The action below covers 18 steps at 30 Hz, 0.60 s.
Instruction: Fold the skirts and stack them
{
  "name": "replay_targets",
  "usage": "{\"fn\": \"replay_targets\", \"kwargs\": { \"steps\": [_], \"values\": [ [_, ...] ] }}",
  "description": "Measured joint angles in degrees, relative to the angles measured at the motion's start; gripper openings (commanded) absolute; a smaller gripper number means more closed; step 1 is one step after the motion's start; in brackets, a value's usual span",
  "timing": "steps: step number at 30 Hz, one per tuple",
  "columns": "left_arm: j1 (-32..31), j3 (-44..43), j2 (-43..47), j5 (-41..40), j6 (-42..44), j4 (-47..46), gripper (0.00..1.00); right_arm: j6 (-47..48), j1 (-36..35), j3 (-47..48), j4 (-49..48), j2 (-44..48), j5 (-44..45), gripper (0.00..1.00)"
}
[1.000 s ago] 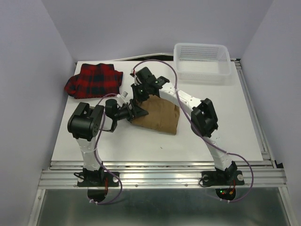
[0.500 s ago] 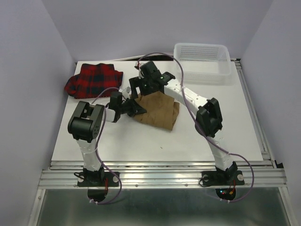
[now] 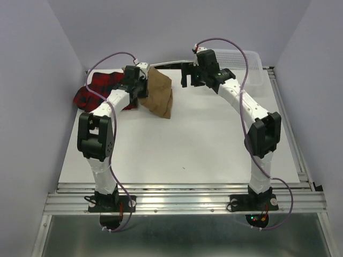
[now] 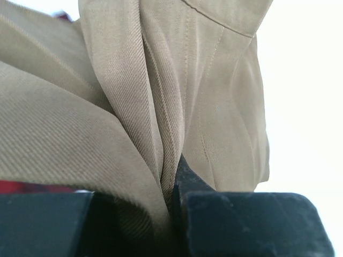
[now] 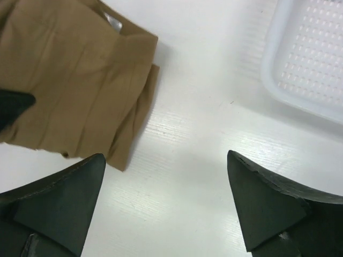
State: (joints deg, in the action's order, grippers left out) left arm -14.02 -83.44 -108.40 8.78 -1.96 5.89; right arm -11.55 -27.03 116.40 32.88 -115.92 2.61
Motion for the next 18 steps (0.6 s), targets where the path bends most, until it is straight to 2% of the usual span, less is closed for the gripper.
{"fn": "replay_targets", "kwargs": {
  "steps": [8,18],
  "values": [
    [0.66,-14.84,-5.81,-7.43,8.68,8.79,0.0,0.22,-0.81,-6.01,0.09,0.31,-0.76,1.0],
    [3.8,-24.76,-7.72,-6.25,10.54,14.47,0.0,0.22,-0.81,-6.58,-0.46,0.33,-1.14,1.0]
  ]
}}
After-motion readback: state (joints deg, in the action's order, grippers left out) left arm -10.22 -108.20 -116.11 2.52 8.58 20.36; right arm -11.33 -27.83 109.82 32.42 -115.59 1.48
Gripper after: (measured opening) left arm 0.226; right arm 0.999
